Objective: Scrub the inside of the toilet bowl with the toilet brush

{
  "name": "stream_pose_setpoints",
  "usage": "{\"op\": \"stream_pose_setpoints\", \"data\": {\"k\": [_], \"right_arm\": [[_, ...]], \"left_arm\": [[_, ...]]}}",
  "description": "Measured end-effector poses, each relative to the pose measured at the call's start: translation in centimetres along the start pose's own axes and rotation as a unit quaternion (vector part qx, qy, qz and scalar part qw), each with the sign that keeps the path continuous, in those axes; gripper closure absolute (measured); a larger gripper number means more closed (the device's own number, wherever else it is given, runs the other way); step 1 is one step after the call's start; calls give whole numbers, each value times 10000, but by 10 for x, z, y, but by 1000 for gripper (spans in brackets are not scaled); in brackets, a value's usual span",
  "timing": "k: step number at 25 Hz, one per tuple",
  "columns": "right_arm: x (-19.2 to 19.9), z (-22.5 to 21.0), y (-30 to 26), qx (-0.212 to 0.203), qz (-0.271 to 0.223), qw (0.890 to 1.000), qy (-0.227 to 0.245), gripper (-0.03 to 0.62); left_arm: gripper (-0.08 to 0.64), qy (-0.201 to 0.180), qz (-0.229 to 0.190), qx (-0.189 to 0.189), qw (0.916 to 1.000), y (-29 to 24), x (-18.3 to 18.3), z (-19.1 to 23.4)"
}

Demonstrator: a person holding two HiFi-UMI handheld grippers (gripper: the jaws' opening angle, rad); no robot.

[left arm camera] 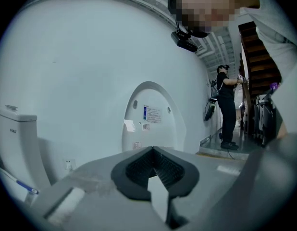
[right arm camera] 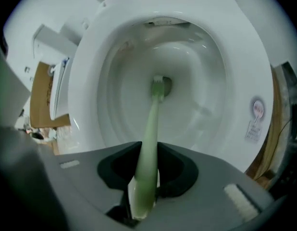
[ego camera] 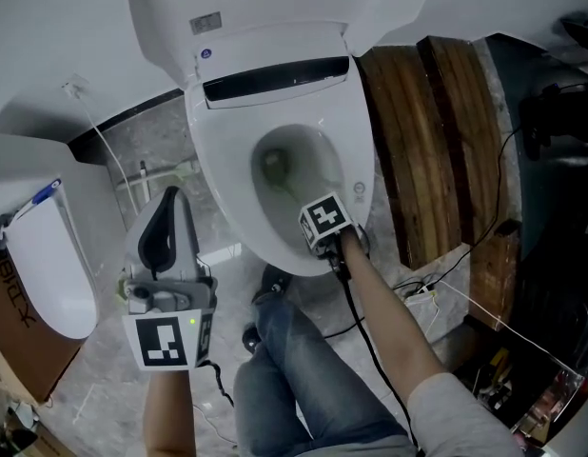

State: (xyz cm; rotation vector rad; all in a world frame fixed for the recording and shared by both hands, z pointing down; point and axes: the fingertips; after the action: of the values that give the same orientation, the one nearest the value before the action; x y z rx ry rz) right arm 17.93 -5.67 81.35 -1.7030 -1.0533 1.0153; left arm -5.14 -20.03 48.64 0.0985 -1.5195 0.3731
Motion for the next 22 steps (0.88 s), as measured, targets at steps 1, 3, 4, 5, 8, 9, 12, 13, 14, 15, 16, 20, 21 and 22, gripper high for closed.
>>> {"op": "stream_pose_setpoints", "data": {"k": [1, 3, 4, 5, 8, 9, 12, 13, 14, 15, 16, 20, 21, 22], "right_arm": [[2, 7, -2, -175, -82, 9995, -247, 497], [4, 21, -6, -540, -238, 9960, -672, 495], [4, 29, -7, -738, -309, 9931, -859, 495], [3, 37, -8, -931, -379, 9896, -1024, 497], [-3, 51, -8, -1099, -626, 9838, -1273, 505], [-4, 51, -7, -1023, -718, 9837, -1295, 505], [-5, 48, 0, -775, -1035, 9817, -1397, 508], [-4, 47, 3, -675, -1149, 9809, -1420, 509], [-4, 46, 6, -576, -1277, 9796, -1439, 509], [-5, 46, 10, -490, -1425, 9776, -1468, 509], [-6, 47, 14, -417, -1588, 9749, -1507, 509], [-10, 55, 34, -101, -2149, 9638, -1574, 509], [-9, 58, 38, -8, -2230, 9623, -1555, 508], [-8, 61, 42, 90, -2321, 9606, -1526, 509]], "left_arm": [[557, 5, -5, 15, 10000, 1, -1, -1], [557, 1, -17, 58, 10000, 2, -3, -3], [557, -9, -24, 83, 10000, 3, -4, -4], [557, -18, -32, 106, 9999, 3, -5, -4], [557, -40, -18, 168, 9998, 6, -7, -5], [557, -57, -3, 197, 9998, 7, -7, -5], [557, -99, 35, 325, 9994, 10, -8, -5], [557, -107, 36, 384, 9992, 10, -8, -5], [557, -109, 19, 459, 9989, 11, -9, -6], [557, -103, -10, 544, 9985, 12, -11, -6], [557, -102, -26, 625, 9980, 13, -12, -7], [557, -178, 33, 854, 9962, 16, -18, -5], [557, -199, 39, 913, 9956, 18, -20, -5], [557, -220, 36, 979, 9950, 19, -23, -5]]}}
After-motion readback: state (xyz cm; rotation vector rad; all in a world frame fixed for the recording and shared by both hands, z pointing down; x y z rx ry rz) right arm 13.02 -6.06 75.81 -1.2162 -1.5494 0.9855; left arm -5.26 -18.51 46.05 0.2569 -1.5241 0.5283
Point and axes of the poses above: the fingertips, and each gripper's own axes: y backward along the fingers, z to its left, x out of its underside, and after that the axes turned 5 degrees about -x, right-handed
